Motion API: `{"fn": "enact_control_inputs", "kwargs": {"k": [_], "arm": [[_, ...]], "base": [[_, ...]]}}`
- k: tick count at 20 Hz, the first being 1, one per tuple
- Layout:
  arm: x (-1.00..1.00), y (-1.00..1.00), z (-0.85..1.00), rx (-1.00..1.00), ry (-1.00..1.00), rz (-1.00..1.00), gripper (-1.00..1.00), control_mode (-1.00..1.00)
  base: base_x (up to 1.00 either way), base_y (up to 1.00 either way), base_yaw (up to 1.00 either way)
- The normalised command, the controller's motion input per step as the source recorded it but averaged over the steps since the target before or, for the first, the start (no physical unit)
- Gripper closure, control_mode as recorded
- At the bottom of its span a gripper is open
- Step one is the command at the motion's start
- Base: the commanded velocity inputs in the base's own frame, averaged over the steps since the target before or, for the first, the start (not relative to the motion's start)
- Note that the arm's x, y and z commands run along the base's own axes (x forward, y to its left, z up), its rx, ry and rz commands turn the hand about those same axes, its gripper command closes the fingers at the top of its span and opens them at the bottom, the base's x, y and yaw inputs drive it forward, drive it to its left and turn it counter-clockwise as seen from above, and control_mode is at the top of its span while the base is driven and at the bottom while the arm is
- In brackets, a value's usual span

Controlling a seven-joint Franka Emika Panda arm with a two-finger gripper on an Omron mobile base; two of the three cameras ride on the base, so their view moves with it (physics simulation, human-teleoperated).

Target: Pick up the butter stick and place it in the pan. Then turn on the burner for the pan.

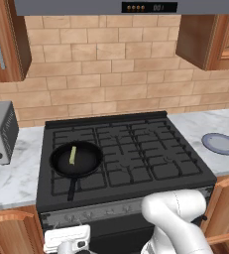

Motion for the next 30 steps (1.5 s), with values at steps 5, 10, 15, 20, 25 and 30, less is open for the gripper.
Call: {"fn": "enact_control_inputs", "kwargs": {"k": [5,10,15,20,25,30], "arm": [[0.19,-0.02,-0.09,0.02,0.03,0.0,-1.0,-1.0],[0.19,-0.05,-0.22,0.0,0.0,0.0,-1.0,-1.0],[0.07,0.0,-0.09,0.0,0.0,0.0,-1.0,-1.0],[0.01,0.0,0.0,0.0,0.0,0.0,1.0,-1.0],[0.0,0.0,0.0,0.0,0.0,0.0,1.0,-1.0],[0.02,0.0,0.0,-0.01,0.0,0.0,1.0,-1.0]], "base": [[0.0,0.0,0.0],[0.0,0.0,0.0],[0.0,0.0,0.0],[0.0,0.0,0.0],[0.0,0.0,0.0],[0.0,0.0,0.0]]}}
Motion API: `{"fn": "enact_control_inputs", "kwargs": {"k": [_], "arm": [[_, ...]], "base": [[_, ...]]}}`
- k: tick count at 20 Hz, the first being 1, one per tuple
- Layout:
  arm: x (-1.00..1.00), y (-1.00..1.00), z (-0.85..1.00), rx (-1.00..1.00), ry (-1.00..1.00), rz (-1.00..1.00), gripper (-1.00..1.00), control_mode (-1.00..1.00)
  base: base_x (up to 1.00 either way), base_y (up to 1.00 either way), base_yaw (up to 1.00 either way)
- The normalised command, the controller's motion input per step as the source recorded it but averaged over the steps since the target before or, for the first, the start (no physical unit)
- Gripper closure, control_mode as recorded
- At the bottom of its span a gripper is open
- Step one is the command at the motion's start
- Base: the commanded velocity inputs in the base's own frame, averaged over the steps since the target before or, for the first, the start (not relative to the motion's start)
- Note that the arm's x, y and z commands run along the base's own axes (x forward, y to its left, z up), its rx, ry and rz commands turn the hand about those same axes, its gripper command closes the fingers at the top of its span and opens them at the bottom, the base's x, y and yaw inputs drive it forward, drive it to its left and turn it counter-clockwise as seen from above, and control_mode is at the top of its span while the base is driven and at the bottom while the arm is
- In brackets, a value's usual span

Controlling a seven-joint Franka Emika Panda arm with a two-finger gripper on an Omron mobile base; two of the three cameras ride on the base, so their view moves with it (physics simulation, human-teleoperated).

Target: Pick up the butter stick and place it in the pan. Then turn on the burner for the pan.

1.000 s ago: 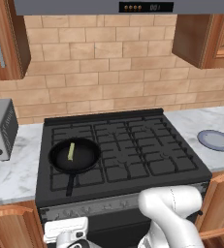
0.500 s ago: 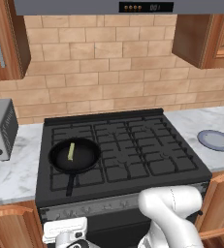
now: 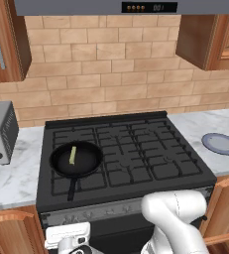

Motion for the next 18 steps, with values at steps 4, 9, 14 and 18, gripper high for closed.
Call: {"fn": "enact_control_inputs", "kwargs": {"k": [4,9,14,18], "arm": [[0.02,0.0,0.0,-0.09,0.03,0.0,1.0,-1.0],[0.02,0.09,0.0,-0.2,0.1,0.0,1.0,-1.0],[0.04,0.14,0.0,-0.23,0.07,0.0,1.0,-1.0],[0.05,0.15,0.0,-0.24,0.04,0.0,1.0,-1.0]], "base": [[0.0,0.0,0.0],[0.0,0.0,0.0],[0.0,0.0,0.0],[0.0,0.0,0.0]]}}
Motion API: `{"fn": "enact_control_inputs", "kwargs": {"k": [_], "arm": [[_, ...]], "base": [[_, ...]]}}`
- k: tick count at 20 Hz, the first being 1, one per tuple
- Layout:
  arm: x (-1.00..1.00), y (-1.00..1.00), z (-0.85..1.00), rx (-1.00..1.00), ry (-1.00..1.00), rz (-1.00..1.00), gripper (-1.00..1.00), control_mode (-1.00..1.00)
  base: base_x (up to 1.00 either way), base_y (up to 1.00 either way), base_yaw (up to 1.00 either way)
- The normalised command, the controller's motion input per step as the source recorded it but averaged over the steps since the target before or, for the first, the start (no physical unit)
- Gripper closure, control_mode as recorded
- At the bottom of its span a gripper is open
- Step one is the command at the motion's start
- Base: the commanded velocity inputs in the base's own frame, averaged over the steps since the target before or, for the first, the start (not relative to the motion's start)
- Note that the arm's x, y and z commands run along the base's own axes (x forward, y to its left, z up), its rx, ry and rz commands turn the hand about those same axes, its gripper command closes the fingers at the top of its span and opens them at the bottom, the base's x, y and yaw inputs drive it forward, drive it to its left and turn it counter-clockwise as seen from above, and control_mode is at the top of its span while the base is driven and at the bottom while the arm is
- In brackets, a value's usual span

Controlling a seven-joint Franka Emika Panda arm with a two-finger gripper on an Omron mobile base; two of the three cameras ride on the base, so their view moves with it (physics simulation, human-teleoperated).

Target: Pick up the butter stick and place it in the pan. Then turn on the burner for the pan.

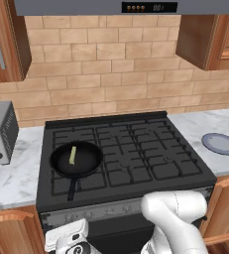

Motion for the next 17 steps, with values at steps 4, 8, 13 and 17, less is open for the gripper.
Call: {"fn": "enact_control_inputs", "kwargs": {"k": [4,8,13,17], "arm": [[0.11,0.12,0.0,-0.22,0.06,0.0,1.0,-1.0],[0.1,0.15,-0.03,-0.24,0.06,0.0,1.0,-1.0],[0.11,0.12,-0.04,-0.23,0.08,0.0,1.0,-1.0],[0.13,0.14,-0.07,-0.21,0.09,0.0,1.0,-1.0]], "base": [[0.0,0.0,0.0],[0.0,0.0,0.0],[0.0,0.0,0.0],[0.0,0.0,0.0]]}}
